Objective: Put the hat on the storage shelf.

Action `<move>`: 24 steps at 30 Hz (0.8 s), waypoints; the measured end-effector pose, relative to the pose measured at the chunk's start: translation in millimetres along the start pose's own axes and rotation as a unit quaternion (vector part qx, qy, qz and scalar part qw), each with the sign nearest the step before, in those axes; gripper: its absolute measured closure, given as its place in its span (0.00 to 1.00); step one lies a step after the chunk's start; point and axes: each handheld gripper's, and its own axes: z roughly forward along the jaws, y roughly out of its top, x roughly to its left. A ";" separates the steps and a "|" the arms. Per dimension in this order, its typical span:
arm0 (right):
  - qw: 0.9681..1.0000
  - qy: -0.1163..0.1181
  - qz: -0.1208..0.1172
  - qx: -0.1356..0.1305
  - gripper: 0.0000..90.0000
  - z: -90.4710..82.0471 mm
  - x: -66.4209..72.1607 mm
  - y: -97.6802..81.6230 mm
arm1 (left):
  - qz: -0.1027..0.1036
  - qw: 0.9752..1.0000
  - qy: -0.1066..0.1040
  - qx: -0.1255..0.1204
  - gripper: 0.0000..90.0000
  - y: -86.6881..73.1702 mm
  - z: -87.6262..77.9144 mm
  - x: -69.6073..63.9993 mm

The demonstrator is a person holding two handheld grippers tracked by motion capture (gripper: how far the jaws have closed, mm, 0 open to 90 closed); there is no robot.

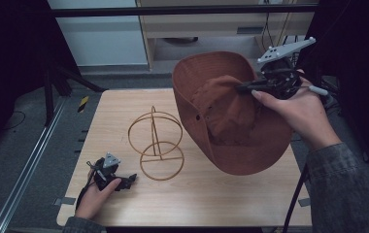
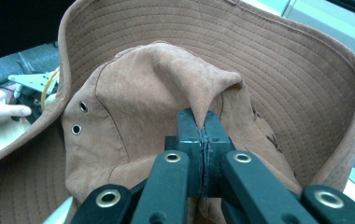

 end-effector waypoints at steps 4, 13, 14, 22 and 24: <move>1.000 0.001 -0.005 -0.008 0.99 1.3 5.1 9.2 | 0.000 1.000 0.000 0.000 0.00 0.0 0.0 0.0; 1.000 0.010 -0.012 -0.025 0.99 10.6 16.6 29.0 | 0.000 1.000 0.000 0.000 0.00 0.0 0.0 -0.1; 1.000 0.012 -0.013 -0.026 0.99 12.1 17.7 31.3 | 0.000 1.000 0.000 0.000 0.00 0.0 0.0 -0.1; 0.999 0.027 -0.024 -0.037 0.99 21.7 33.7 50.7 | 0.000 1.000 0.001 -0.001 0.00 0.0 0.1 -0.1; 0.999 0.028 -0.025 -0.038 0.99 22.8 35.3 53.0 | 0.000 1.000 0.001 -0.001 0.00 0.0 0.1 0.0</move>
